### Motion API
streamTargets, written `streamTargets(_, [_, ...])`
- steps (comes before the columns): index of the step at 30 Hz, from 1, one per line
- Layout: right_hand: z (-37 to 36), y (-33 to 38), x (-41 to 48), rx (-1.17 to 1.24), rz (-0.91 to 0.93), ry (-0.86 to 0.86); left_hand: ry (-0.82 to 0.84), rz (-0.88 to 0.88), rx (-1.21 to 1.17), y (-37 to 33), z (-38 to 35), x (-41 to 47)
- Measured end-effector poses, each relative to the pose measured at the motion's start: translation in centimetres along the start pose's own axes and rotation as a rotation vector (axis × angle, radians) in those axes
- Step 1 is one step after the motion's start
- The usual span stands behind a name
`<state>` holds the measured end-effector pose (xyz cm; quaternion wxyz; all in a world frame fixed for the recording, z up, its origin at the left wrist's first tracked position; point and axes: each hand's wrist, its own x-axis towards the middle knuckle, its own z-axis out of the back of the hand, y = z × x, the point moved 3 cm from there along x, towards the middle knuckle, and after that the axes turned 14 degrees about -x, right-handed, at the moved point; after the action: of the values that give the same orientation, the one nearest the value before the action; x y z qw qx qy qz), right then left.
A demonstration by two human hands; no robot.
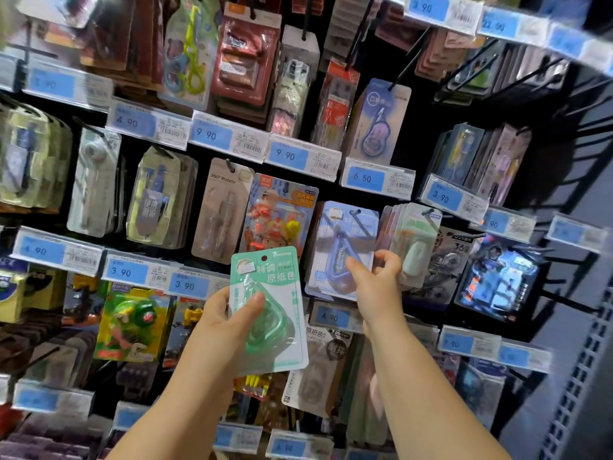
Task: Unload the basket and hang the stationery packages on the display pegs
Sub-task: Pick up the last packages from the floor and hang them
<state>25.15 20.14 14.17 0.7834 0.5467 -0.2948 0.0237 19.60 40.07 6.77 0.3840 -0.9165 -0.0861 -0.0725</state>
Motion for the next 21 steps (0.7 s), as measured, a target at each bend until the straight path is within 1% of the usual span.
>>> streamTargets(2, [0.0,-0.1,0.3,-0.065,-0.013,0.006,0.011,0.001,-0.005,0.0,-0.2,0.0])
streamTargets(6, [0.1,-0.1,0.8,-0.19,-0.04,-0.038,0.008,-0.012,0.007,-0.2,-0.4,-0.3])
streamTargets(14, [-0.1,0.8,1.0,-0.451,-0.106,-0.036,0.021,0.001,0.005,-0.2,-0.7,-0.7])
streamTargets(21, [-0.3,1.5,-0.1,-0.62,-0.068,-0.106,0.004,0.004,0.005,-0.1,-0.6,-0.5])
